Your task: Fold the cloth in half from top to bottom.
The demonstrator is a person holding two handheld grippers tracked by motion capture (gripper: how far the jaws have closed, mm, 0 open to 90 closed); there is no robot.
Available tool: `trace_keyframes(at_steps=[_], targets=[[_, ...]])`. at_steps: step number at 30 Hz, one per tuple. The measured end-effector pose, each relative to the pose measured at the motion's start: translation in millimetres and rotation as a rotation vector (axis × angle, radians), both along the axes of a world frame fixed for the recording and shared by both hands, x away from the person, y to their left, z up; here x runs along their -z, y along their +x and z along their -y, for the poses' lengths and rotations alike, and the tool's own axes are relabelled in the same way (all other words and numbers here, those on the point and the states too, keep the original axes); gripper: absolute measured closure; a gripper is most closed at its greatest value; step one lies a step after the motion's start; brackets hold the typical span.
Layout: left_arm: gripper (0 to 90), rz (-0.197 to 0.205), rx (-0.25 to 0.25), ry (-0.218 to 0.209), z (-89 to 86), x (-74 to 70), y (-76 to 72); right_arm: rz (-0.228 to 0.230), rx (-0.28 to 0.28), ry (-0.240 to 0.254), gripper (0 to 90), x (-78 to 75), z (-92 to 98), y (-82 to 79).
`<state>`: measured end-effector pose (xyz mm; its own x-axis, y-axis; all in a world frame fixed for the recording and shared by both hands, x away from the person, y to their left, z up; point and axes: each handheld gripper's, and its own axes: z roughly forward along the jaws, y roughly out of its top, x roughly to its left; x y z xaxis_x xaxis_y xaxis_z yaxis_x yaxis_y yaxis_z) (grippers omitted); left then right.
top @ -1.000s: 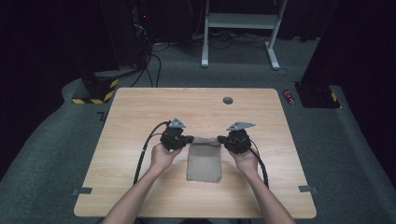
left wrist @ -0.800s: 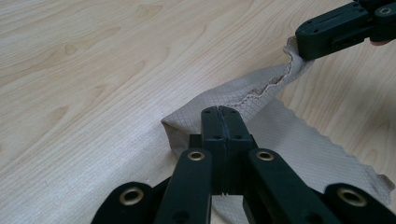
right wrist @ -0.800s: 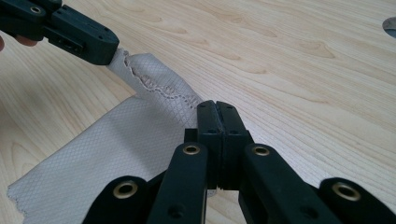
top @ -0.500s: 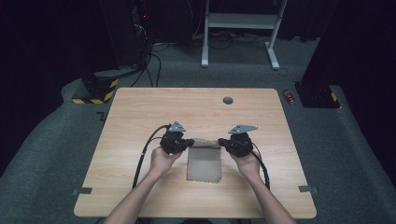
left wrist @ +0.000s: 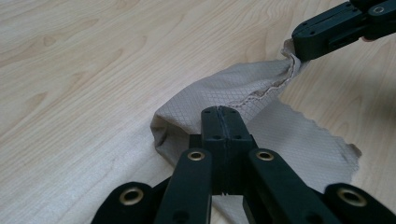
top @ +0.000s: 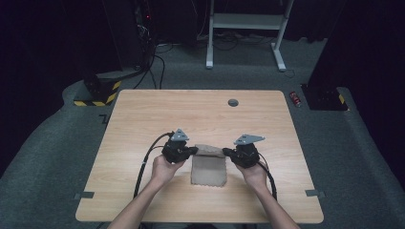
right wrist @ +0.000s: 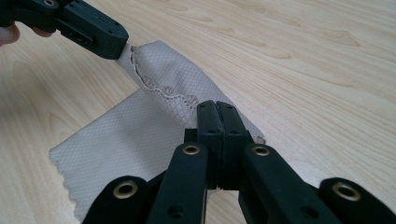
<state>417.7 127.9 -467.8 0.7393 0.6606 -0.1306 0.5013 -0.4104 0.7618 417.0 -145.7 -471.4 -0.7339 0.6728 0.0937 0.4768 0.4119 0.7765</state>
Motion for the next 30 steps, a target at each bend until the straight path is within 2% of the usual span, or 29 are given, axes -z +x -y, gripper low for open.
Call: trace_keyframes(at_steps=[9, 15, 18, 22, 25, 30], targets=[[90.0, -0.003, 0.014, 0.010, -0.5, 7.2, -9.4, -0.003, -0.020, -0.004, 89.5, 4.2, 0.5, -11.7], [90.0, -0.007, 0.020, -0.008, -1.5, 10.1, -18.6, -0.004, -0.033, -0.002, 89.5, 6.6, 2.0, -19.3], [90.0, 0.001, 0.026, 0.006, -1.2, 12.0, -24.0, 0.004, -0.041, -0.004, 89.5, 6.8, 2.1, -24.5], [90.0, 0.014, 0.043, 0.047, 1.8, 14.9, -31.7, 0.005, -0.055, -0.022, 89.5, 10.5, 0.5, -33.6], [90.0, 0.012, 0.049, 0.049, 3.0, 18.2, -35.5, 0.001, -0.060, -0.033, 89.5, 15.7, 0.6, -37.8], [90.0, -0.005, 0.054, 0.042, 0.7, 24.9, -39.1, -0.018, -0.057, -0.013, 89.4, 20.5, 3.5, -41.4]])
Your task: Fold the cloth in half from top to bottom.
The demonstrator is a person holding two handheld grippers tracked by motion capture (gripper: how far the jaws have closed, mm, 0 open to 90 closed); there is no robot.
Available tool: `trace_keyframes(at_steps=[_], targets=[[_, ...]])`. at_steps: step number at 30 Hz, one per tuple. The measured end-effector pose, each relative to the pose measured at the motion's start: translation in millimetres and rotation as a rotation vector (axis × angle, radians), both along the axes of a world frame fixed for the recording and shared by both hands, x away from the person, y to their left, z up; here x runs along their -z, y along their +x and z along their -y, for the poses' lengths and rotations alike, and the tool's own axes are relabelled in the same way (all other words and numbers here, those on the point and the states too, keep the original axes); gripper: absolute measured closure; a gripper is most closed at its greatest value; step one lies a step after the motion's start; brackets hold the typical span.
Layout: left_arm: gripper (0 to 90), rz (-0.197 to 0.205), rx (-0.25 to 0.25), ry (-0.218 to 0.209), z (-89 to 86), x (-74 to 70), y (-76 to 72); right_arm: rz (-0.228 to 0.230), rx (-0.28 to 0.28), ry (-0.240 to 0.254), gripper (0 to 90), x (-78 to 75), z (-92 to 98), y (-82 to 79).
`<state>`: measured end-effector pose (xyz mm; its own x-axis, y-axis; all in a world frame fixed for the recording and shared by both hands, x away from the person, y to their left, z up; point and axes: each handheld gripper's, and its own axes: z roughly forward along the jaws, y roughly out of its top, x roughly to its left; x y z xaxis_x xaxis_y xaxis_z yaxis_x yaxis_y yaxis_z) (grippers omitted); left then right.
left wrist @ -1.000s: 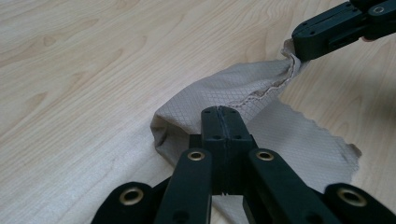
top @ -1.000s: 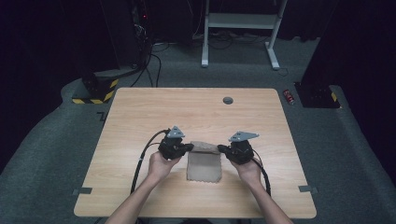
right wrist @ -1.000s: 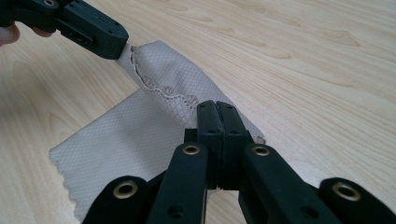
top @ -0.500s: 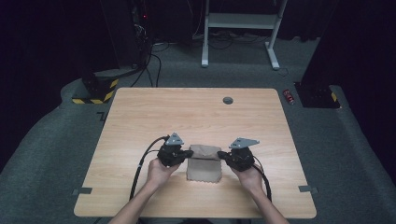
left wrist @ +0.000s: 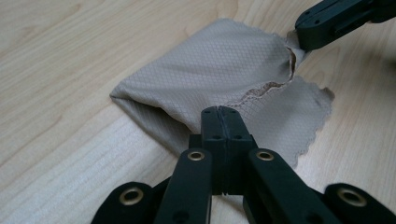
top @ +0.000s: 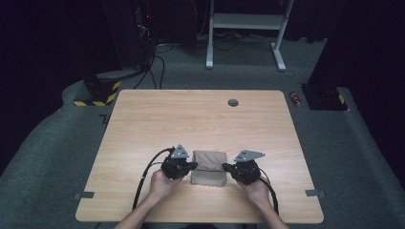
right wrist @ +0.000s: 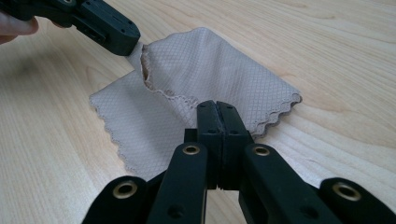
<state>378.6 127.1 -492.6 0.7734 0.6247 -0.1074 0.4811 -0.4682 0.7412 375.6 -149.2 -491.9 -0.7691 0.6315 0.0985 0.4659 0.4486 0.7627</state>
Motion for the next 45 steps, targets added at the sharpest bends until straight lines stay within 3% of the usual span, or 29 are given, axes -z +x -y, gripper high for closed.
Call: trace_keyframes(at_steps=[9, 26, 30, 35, 39, 42, 45], targets=[[90.0, 0.001, 0.000, 0.009, -1.4, 3.5, -9.7, -0.012, -0.029, 0.002, 89.2, 6.7, -0.6, -11.5], [89.8, -0.004, 0.005, 0.031, 0.0, 16.1, -21.9, -0.034, -0.035, 0.005, 88.5, 19.8, 1.1, -21.6], [89.3, -0.018, 0.002, 0.030, -2.1, 16.3, -24.1, -0.054, -0.040, 0.005, 83.3, 23.1, 1.4, -22.4], [86.1, -0.029, -0.010, -0.027, -9.4, 10.2, -27.9, -0.052, -0.028, 0.058, 79.6, 14.6, 9.3, -24.9], [79.7, -0.015, -0.029, -0.076, -12.1, 0.6, -27.4, -0.032, -0.012, 0.078, 79.8, 6.0, 10.2, -21.8], [74.4, -0.012, -0.043, -0.062, -4.6, -1.3, -22.0, -0.036, -0.002, 0.068, 79.7, 5.6, 3.8, -17.5], [68.5, -0.007, -0.045, 0.002, 6.9, 3.9, -16.2, -0.028, 0.002, 0.037, 79.3, 9.2, -6.1, -13.5]])
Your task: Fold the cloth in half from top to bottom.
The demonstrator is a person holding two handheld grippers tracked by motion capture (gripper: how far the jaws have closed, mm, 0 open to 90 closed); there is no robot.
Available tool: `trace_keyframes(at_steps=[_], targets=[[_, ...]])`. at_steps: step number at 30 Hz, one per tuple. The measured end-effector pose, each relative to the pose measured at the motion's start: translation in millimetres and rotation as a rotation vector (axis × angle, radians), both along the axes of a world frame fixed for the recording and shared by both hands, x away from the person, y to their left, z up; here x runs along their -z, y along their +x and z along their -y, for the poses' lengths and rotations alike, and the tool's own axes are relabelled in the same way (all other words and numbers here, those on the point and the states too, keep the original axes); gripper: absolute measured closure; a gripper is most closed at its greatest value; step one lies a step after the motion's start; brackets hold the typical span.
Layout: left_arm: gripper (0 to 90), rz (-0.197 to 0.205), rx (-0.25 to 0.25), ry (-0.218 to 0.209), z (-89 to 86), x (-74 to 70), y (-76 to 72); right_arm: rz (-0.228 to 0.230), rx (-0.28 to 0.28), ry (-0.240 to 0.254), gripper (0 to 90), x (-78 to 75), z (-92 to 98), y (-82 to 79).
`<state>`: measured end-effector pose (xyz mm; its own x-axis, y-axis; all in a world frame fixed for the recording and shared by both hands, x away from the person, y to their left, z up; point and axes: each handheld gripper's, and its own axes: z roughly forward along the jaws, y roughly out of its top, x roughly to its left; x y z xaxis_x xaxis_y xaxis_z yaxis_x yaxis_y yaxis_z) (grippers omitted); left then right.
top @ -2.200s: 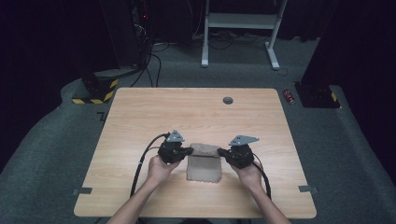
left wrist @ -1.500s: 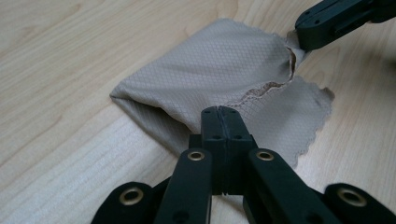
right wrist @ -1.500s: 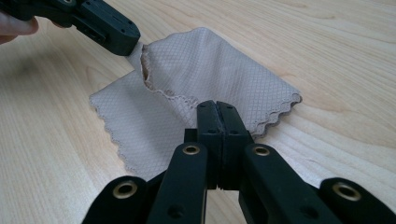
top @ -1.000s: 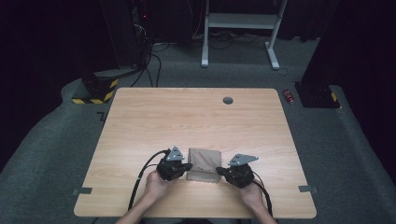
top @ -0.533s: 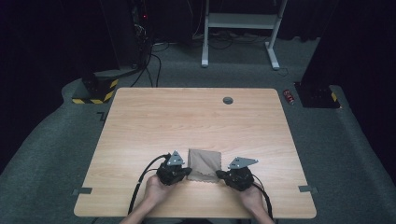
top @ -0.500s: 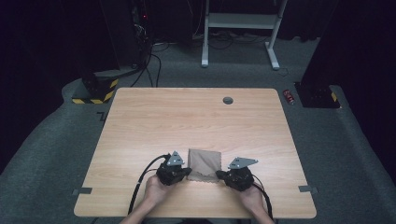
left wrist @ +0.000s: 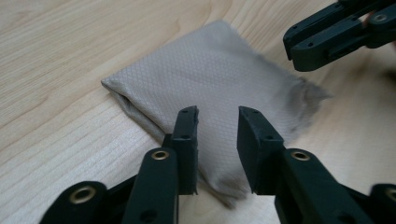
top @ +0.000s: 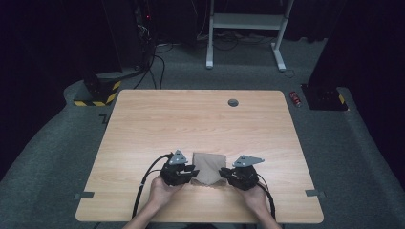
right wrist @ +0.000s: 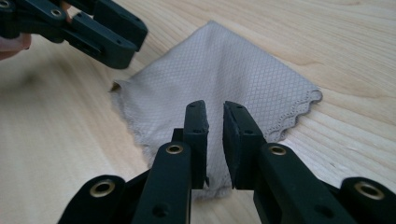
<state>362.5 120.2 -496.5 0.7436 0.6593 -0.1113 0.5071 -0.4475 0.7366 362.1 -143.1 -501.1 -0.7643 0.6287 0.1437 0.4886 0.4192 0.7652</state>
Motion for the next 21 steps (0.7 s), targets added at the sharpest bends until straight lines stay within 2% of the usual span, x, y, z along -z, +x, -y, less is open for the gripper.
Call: trace_keyframes(at_steps=[2, 4, 11, 12, 17, 21], targets=[[66.1, -0.007, 0.005, 0.039, 5.9, 5.4, 1.8, -0.005, -0.001, -0.021, 78.8, 4.3, -5.2, 1.8], [64.3, -0.010, 0.009, 0.052, 6.9, 8.6, 0.4, -0.004, -0.005, -0.046, 77.6, 7.4, -7.8, 0.2], [59.8, -0.032, 0.004, 0.076, -6.4, 16.6, -11.3, 0.006, -0.033, -0.108, 72.2, 14.5, -1.0, -18.8], [59.5, -0.023, 0.001, 0.069, -8.5, 17.9, -13.4, 0.009, -0.032, -0.113, 71.1, 16.1, 0.3, -21.6], [56.9, -0.023, -0.006, 0.076, -16.6, 15.7, -16.7, 0.016, -0.023, -0.102, 68.9, 16.5, 7.3, -23.7], [54.4, -0.032, -0.056, 0.021, -22.5, 8.9, -8.7, 0.026, 0.030, -0.060, 69.5, 6.5, 10.9, -10.9]])
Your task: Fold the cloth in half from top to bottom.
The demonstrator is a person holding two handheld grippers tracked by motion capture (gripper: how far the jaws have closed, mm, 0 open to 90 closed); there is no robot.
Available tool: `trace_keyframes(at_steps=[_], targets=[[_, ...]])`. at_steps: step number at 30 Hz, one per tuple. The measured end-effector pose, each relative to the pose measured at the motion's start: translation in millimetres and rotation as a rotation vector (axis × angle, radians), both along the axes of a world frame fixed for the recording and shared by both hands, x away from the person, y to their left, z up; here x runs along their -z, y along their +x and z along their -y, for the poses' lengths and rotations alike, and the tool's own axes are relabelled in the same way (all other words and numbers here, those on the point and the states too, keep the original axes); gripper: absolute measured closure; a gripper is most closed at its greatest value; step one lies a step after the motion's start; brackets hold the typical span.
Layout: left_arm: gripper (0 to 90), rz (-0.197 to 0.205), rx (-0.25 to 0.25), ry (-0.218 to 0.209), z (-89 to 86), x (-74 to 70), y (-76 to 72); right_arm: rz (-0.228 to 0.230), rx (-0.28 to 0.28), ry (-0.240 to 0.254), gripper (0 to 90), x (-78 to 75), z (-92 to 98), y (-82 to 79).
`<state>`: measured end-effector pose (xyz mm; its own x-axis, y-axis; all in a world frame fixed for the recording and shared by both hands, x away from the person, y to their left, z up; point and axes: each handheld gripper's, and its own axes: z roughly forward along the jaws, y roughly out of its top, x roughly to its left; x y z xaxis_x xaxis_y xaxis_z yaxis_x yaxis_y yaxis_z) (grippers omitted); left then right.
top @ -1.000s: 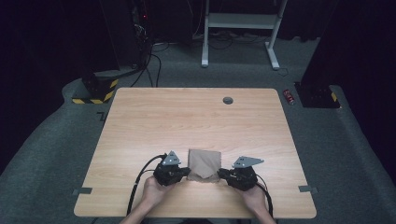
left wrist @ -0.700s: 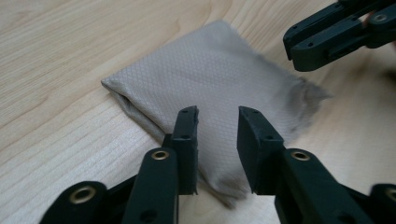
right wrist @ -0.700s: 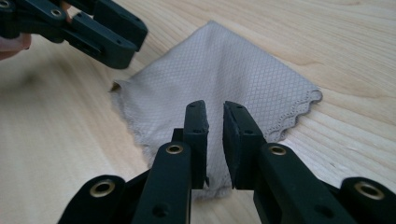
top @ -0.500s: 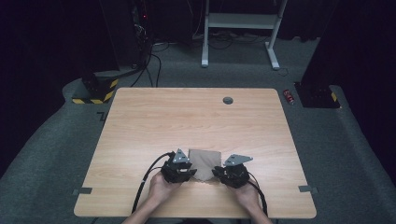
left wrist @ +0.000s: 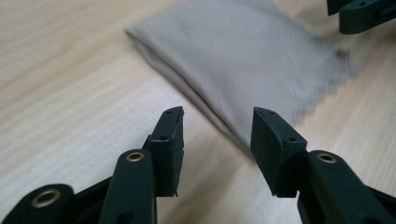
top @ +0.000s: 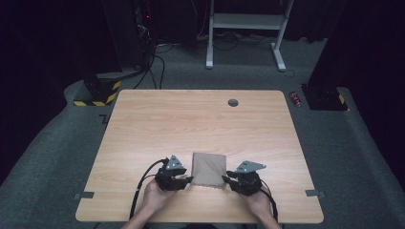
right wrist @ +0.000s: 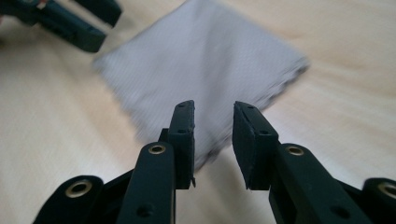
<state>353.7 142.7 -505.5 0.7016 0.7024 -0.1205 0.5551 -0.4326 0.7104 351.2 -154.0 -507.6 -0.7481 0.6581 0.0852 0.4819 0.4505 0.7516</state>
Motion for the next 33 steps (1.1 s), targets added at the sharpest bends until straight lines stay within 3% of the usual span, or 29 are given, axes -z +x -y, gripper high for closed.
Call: trace_keyframes(at_steps=[1, 3, 8, 12, 17, 23, 28, 30, 33], targets=[[53.9, -0.004, -0.018, -0.024, -0.7, -3.5, 5.3, 0.003, 0.014, 0.004, 69.7, -1.7, 0.2, 4.2], [52.2, 0.024, -0.045, -0.004, 3.0, -9.0, 14.9, -0.001, 0.056, 0.016, 70.0, -5.3, -0.7, 17.7], [49.5, 0.012, -0.125, -0.001, 18.0, -12.6, 48.8, 0.004, 0.122, -0.005, 69.6, -4.8, -8.4, 47.9], [48.1, -0.006, -0.170, 0.015, 27.9, -7.6, 69.2, -0.018, 0.170, 0.008, 69.2, 0.2, -9.8, 66.2], [48.0, -0.025, -0.208, 0.058, 31.8, 2.3, 81.7, -0.037, 0.173, 0.010, 69.4, 5.9, -12.3, 78.9], [52.3, -0.010, -0.198, 0.113, 30.5, 5.2, 81.9, -0.045, 0.159, -0.050, 71.8, 10.2, -15.9, 87.1], [58.7, -0.014, -0.168, 0.110, 31.5, 4.4, 82.2, -0.031, 0.104, -0.103, 86.2, 7.1, -22.3, 89.4], [66.0, -0.020, -0.138, 0.111, 31.9, 3.6, 83.1, -0.011, 0.088, -0.126, 88.3, 6.7, -24.4, 88.2], [77.0, -0.055, -0.117, 0.078, 31.7, 3.3, 86.0, -0.015, 0.086, -0.126, 89.6, 6.2, -24.7, 89.2]])
